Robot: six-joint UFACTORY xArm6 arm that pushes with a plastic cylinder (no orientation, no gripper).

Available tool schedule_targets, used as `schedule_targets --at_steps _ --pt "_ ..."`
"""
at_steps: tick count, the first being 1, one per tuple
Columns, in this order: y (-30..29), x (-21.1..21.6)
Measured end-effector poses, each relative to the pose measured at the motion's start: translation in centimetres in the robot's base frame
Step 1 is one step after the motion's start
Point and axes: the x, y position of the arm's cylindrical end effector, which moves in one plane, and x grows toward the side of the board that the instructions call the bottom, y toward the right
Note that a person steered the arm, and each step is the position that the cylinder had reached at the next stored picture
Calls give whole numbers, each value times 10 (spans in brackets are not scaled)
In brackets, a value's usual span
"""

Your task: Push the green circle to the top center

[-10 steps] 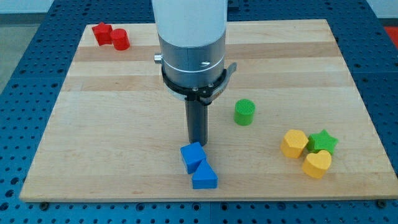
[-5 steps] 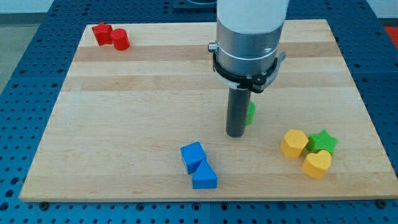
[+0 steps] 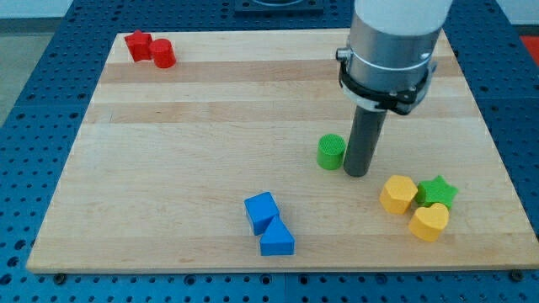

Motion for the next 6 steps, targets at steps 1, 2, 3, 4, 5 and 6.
schedule_targets --at_steps 1,2,3,4,5,6 --pt "-19 -10" --pt "-35 -5" --pt "-42 2" --pt "-64 3" --pt "-84 3" --pt "-85 3"
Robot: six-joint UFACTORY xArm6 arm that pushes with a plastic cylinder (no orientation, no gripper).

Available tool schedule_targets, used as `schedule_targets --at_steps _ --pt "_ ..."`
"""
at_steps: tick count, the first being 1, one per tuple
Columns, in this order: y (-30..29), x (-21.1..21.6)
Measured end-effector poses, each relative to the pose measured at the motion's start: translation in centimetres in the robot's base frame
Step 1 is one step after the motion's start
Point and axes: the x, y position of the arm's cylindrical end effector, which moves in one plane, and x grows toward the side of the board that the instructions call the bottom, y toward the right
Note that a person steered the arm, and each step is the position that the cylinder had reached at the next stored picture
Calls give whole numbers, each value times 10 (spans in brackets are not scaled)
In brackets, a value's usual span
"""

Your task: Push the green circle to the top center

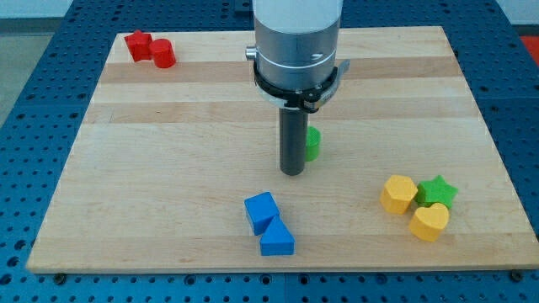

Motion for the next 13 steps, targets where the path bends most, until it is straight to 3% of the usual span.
schedule_targets --at_steps 3,6,8,13 --pt "9 -10" --pt "54 -52" --pt "54 -89" --pt "19 -117"
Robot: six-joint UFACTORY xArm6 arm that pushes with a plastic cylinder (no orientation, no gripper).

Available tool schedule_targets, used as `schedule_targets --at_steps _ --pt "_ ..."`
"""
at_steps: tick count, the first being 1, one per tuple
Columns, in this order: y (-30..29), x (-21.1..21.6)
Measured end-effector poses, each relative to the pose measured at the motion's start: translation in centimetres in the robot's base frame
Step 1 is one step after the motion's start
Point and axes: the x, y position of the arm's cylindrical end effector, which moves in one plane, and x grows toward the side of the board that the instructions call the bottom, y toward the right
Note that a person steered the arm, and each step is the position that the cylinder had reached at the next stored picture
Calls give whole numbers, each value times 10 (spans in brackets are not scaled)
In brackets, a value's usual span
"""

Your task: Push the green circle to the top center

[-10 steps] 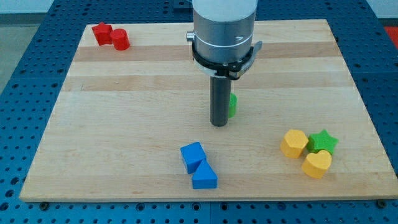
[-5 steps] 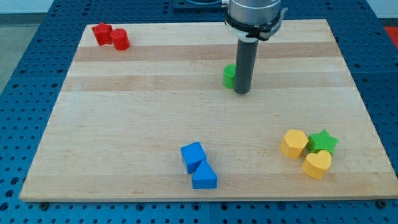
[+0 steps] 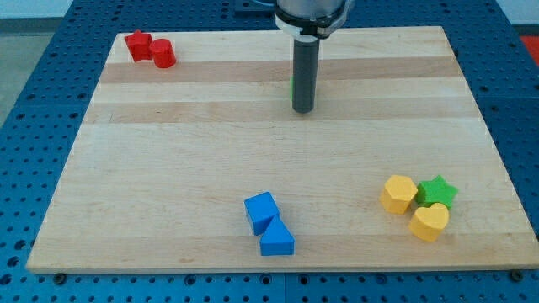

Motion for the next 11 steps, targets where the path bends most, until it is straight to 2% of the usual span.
schedule_targets --at_steps 5,9,10,11 --pt "-18 -48" --pt "-20 -124" --pt "-22 -104" --pt "-11 -49"
